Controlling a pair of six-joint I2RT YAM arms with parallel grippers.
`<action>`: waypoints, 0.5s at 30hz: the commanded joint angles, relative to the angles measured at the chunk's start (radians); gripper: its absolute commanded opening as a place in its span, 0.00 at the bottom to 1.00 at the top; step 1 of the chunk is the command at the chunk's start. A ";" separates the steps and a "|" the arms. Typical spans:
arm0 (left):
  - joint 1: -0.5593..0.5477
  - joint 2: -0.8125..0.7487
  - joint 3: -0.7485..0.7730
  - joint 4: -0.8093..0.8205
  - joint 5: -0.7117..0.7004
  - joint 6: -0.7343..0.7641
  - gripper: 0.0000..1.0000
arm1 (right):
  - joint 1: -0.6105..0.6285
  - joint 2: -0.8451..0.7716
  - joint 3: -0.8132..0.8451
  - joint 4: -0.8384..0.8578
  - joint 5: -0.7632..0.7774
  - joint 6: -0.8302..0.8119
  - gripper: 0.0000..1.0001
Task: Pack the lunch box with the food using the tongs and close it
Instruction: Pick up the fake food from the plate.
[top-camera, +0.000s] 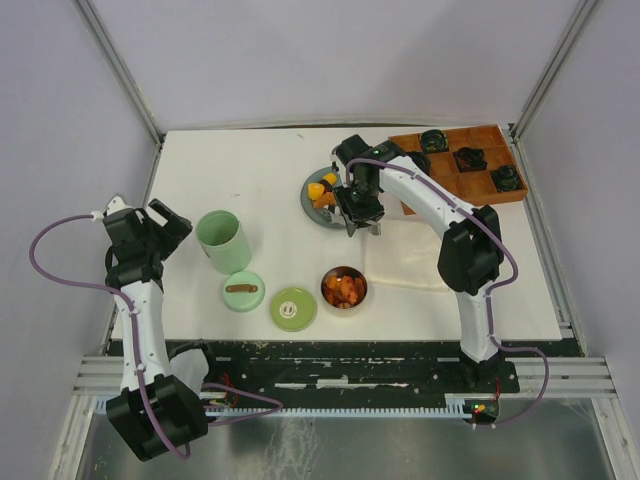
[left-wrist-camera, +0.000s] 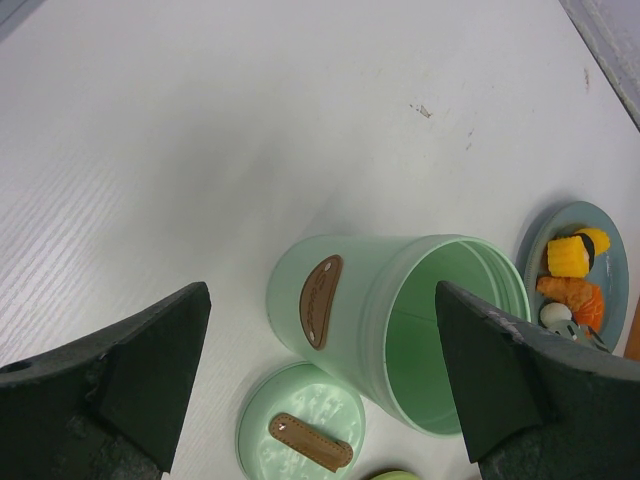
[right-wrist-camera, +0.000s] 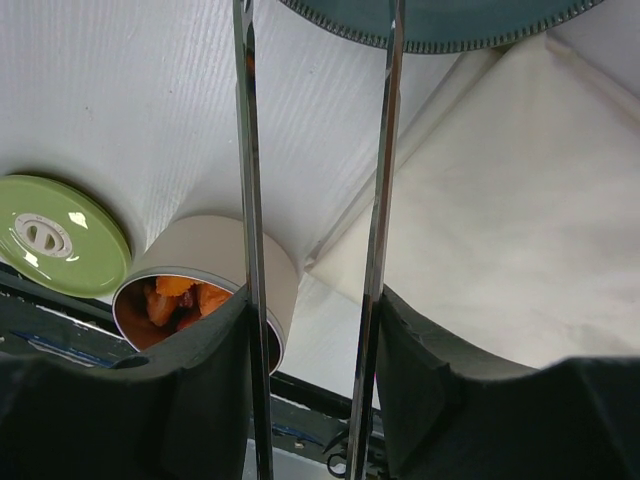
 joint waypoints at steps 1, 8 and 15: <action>0.004 -0.006 0.003 0.043 -0.003 -0.014 0.99 | -0.001 -0.009 0.025 0.030 -0.009 0.008 0.54; 0.003 -0.001 0.004 0.043 -0.001 -0.014 0.99 | -0.001 -0.010 0.018 0.061 0.000 0.018 0.54; 0.004 -0.003 0.002 0.042 -0.002 -0.014 0.99 | -0.001 0.013 0.026 0.053 0.040 0.042 0.54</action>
